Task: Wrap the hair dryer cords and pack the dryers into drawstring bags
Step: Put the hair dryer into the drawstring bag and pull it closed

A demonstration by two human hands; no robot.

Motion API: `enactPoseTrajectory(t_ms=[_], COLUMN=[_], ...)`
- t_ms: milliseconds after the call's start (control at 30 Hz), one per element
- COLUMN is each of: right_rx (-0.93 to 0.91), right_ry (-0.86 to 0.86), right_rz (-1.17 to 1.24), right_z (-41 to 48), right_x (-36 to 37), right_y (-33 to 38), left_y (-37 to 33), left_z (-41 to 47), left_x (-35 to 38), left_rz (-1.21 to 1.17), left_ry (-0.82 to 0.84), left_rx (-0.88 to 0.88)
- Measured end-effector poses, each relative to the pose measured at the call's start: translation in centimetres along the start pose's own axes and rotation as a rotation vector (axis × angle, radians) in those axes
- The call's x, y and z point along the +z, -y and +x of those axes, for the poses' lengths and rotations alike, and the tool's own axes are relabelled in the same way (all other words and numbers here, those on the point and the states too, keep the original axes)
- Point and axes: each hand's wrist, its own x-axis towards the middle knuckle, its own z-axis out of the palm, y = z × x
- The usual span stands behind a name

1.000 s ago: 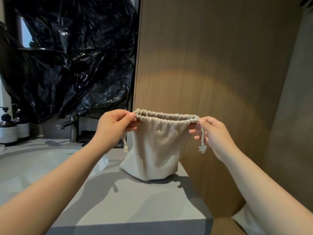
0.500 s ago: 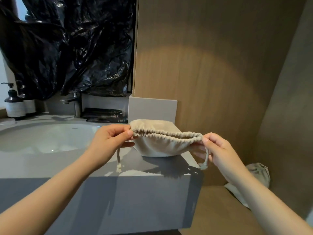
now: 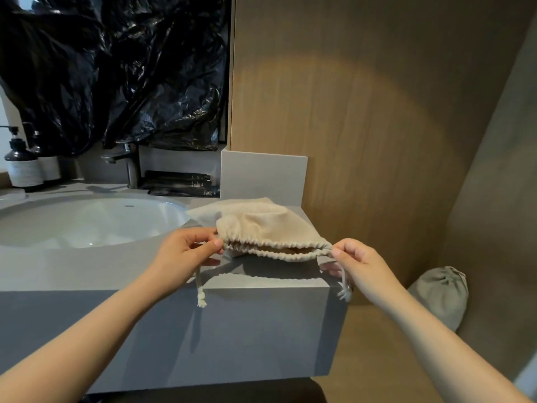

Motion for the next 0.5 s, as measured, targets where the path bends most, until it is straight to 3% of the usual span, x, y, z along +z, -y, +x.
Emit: enactPoseTrajectory(t_ms=[233, 500], right_rx=[-0.172, -0.218], right_ry=[-0.13, -0.208], right_rz=[-0.361, -0.505], right_z=[-2.4, -3.5], right_x=[-1.0, -3.0], right_y=[-0.7, -3.1], left_y=[-0.8, 0.1], left_z=[-3.3, -5.6], left_x=[-0.8, -1.5], left_rz=[0.217, 0.406], left_ry=[0.093, 0.032], left_rx=[0.006, 0.062])
